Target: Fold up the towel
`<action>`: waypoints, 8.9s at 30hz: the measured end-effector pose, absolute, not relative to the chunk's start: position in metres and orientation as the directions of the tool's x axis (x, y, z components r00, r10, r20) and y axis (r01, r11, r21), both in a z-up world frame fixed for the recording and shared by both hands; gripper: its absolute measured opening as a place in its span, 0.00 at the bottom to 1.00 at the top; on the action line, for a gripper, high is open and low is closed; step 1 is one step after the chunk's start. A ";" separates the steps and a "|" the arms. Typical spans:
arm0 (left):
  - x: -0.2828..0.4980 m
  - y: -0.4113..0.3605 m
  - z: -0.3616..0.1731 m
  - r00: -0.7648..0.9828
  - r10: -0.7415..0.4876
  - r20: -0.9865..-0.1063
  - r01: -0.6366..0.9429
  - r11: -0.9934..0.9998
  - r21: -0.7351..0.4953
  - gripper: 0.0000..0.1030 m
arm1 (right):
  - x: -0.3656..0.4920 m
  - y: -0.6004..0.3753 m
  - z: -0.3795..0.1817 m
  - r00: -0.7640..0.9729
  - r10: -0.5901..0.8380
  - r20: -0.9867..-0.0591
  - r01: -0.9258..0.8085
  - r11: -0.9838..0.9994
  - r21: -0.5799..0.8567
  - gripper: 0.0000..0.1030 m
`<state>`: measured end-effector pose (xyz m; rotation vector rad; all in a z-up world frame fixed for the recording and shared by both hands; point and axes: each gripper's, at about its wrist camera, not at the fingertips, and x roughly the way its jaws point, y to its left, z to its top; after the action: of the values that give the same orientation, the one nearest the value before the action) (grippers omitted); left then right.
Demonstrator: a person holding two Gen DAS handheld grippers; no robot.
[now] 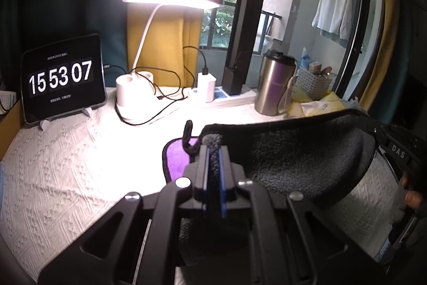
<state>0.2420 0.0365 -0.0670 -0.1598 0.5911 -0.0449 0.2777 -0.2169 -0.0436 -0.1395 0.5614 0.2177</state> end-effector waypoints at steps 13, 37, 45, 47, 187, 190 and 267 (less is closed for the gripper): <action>0.268 0.042 -0.069 0.825 -0.093 -0.557 0.002 0.987 -0.163 0.06 | 0.301 -0.212 -0.048 0.824 0.154 -0.546 -0.231 0.970 -0.073 0.05; 0.313 0.049 -0.088 0.806 -0.071 -0.588 -0.028 0.987 -0.158 0.06 | 0.353 -0.201 -0.067 0.804 0.152 -0.575 -0.250 0.963 -0.095 0.05; 0.330 0.050 -0.101 0.789 -0.061 -0.611 -0.040 0.988 -0.152 0.06 | 0.371 -0.198 -0.082 0.789 0.151 -0.595 -0.256 0.962 -0.096 0.05; 0.335 0.050 -0.104 0.785 -0.058 -0.617 -0.044 0.988 -0.149 0.06 | 0.377 -0.197 -0.087 0.783 0.151 -0.603 -0.258 0.961 -0.095 0.05; 0.167 -0.014 -0.067 0.790 -0.066 -0.610 -0.021 0.991 -0.134 0.99 | 0.212 -0.221 -0.068 0.772 0.189 -0.607 -0.282 0.958 -0.060 0.67; 0.159 -0.018 -0.066 0.793 -0.072 -0.606 -0.012 0.991 -0.133 0.99 | 0.204 -0.224 -0.067 0.776 0.189 -0.602 -0.281 0.958 -0.061 0.67; -0.040 -0.048 0.052 0.996 -0.057 -0.064 0.053 0.997 -0.059 0.99 | -0.010 -0.266 0.050 0.949 0.219 -0.227 -0.246 0.964 -0.101 0.67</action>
<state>-0.0396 -0.0479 0.0519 -0.0574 0.0655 -0.0548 -0.0103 -0.2662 0.0503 -0.1292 0.2157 0.2374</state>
